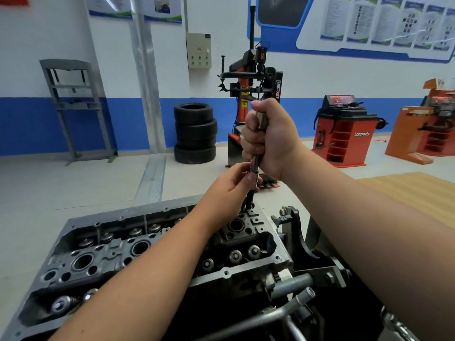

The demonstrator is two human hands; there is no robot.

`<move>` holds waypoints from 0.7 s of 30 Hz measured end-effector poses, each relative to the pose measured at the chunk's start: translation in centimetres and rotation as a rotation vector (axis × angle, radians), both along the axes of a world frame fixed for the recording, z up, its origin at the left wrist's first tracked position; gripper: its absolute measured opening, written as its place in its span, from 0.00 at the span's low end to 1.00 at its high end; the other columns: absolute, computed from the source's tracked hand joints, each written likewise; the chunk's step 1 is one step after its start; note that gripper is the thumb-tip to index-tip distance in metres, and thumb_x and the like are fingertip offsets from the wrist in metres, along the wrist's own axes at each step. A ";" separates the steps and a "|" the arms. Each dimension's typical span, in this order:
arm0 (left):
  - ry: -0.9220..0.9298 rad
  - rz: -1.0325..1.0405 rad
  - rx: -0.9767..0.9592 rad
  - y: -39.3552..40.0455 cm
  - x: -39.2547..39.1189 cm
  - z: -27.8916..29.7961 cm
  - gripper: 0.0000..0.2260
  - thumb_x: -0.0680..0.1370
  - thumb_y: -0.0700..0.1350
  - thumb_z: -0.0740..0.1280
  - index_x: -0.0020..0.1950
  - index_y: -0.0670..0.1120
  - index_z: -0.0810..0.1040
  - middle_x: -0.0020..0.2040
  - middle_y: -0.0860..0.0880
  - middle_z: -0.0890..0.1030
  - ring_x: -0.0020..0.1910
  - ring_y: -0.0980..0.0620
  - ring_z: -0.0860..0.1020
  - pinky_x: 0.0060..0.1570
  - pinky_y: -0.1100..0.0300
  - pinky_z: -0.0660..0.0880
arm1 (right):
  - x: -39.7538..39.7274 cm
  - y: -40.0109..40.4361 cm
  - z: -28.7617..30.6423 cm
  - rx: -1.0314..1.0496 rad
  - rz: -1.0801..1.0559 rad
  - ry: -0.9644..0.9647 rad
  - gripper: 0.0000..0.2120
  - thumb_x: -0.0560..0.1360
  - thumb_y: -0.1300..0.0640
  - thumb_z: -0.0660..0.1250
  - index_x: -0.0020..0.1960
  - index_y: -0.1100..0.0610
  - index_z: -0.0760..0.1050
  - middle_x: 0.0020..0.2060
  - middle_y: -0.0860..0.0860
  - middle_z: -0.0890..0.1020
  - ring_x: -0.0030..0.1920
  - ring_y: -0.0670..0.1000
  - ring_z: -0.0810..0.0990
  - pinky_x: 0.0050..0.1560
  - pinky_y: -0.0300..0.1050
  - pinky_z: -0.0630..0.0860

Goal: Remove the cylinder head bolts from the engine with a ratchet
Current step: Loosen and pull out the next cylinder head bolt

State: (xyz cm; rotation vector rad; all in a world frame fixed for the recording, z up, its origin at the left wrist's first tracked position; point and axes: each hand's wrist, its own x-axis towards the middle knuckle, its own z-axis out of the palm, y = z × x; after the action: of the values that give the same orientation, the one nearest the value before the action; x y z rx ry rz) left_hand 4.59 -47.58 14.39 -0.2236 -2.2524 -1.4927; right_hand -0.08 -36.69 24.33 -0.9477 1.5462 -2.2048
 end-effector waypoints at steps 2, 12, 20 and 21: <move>0.012 0.020 -0.011 -0.1 -0.1 -0.1 0.08 0.79 0.59 0.61 0.56 0.69 0.76 0.50 0.60 0.84 0.55 0.54 0.83 0.63 0.45 0.78 | 0.2 0.0 -0.2 -0.016 -0.029 -0.006 0.20 0.78 0.49 0.57 0.28 0.52 0.67 0.22 0.47 0.61 0.25 0.49 0.56 0.30 0.43 0.58; 0.051 0.095 0.020 -0.2 -1.0 -0.2 0.07 0.78 0.50 0.74 0.53 0.54 0.79 0.42 0.58 0.84 0.39 0.55 0.81 0.38 0.64 0.78 | 1.0 -1.8 -0.6 -0.012 -0.396 0.035 0.21 0.81 0.46 0.57 0.32 0.53 0.71 0.24 0.47 0.69 0.27 0.48 0.66 0.34 0.48 0.65; 0.032 0.036 -0.011 -0.3 -0.1 -0.1 0.10 0.80 0.58 0.59 0.52 0.57 0.77 0.48 0.50 0.83 0.51 0.45 0.81 0.54 0.43 0.78 | -0.6 -0.7 0.0 0.085 0.100 0.005 0.20 0.73 0.44 0.61 0.26 0.52 0.65 0.21 0.46 0.59 0.24 0.48 0.55 0.31 0.43 0.54; 0.031 0.044 -0.024 -0.2 0.0 0.0 0.11 0.80 0.58 0.59 0.52 0.55 0.78 0.48 0.50 0.83 0.51 0.45 0.81 0.55 0.41 0.78 | -0.6 -0.7 -0.1 0.073 0.089 0.014 0.20 0.74 0.45 0.61 0.27 0.52 0.66 0.21 0.46 0.59 0.24 0.48 0.55 0.30 0.42 0.55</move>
State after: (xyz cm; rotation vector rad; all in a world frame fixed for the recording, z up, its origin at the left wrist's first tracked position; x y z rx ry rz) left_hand 4.57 -47.78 14.39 -0.2019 -2.2376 -1.4314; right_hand -0.64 -37.42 24.27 -0.9920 1.5481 -2.0711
